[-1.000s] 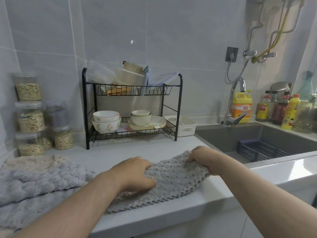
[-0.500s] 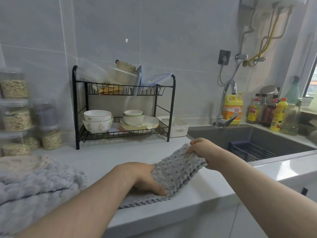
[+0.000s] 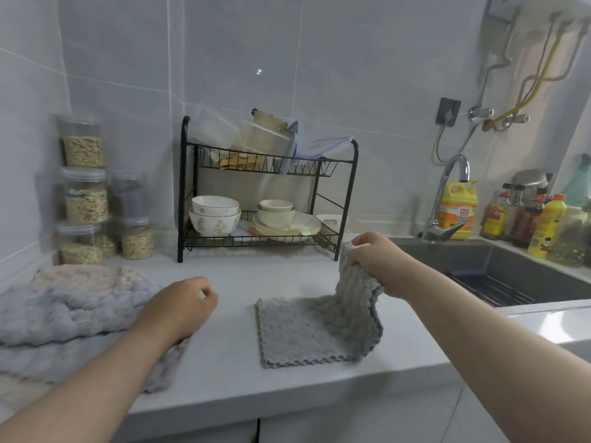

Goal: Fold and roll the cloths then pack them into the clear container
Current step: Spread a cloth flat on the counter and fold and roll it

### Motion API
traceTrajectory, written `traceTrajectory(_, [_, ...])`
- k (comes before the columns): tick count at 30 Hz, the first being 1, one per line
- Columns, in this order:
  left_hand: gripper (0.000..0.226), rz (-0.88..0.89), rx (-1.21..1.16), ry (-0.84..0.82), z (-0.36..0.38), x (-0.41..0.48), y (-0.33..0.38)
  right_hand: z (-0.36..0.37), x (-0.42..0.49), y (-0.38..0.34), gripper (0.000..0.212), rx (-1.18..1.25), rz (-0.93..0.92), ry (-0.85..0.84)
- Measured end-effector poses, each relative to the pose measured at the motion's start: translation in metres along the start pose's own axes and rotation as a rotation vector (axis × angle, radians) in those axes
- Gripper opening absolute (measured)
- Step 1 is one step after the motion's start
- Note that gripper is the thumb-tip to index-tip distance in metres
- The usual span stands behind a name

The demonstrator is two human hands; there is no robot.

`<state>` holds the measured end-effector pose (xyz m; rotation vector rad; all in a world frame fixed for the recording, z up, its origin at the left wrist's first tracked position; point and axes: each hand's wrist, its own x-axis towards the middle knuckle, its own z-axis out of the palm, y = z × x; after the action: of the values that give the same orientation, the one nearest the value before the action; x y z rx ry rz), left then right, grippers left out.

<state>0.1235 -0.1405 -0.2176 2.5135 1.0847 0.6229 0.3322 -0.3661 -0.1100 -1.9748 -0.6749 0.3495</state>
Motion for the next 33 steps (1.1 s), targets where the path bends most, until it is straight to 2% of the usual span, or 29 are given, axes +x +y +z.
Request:
traceTrajectory(8, [0.016, -0.002, -0.03, 0.026, 0.0, -0.001, -0.001, 0.096, -0.004, -0.012, 0.031, -0.517, -0.162, -0.044])
traceTrajectory(13, [0.016, 0.015, -0.034, 0.029, -0.002, -0.002, -0.002, 0.138, -0.014, 0.002, 0.014, -0.675, -0.223, -0.121])
traceTrajectory(16, [0.015, 0.03, -0.037, 0.033, -0.001, -0.001, -0.003, 0.147, -0.026, 0.007, 0.021, -0.779, -0.283, -0.131])
traceTrajectory(18, [0.014, 0.042, -0.033, 0.033, 0.0, 0.0, -0.004, 0.152, -0.035, 0.01, 0.018, -0.854, -0.31, -0.165])
traceTrajectory(20, [0.014, 0.051, -0.026, 0.035, 0.001, 0.001, -0.005, 0.155, -0.037, 0.013, 0.027, -0.894, -0.329, -0.186])
traceTrajectory(25, [0.014, 0.056, -0.029, 0.037, 0.002, 0.0, -0.005, 0.149, -0.044, 0.015, 0.032, -0.95, -0.394, -0.227])
traceTrajectory(28, [0.015, 0.063, -0.023, 0.049, 0.002, 0.0, -0.004, 0.135, -0.051, 0.017, 0.024, -0.793, -0.476, -0.239])
traceTrajectory(31, [0.016, 0.061, -0.021, 0.063, 0.002, 0.001, -0.004, 0.108, -0.059, 0.017, 0.024, -0.51, -0.456, -0.057])
traceTrajectory(33, [0.016, 0.055, -0.019, 0.062, 0.004, 0.002, -0.005, 0.086, -0.055, 0.02, 0.024, -0.506, -0.427, 0.134])
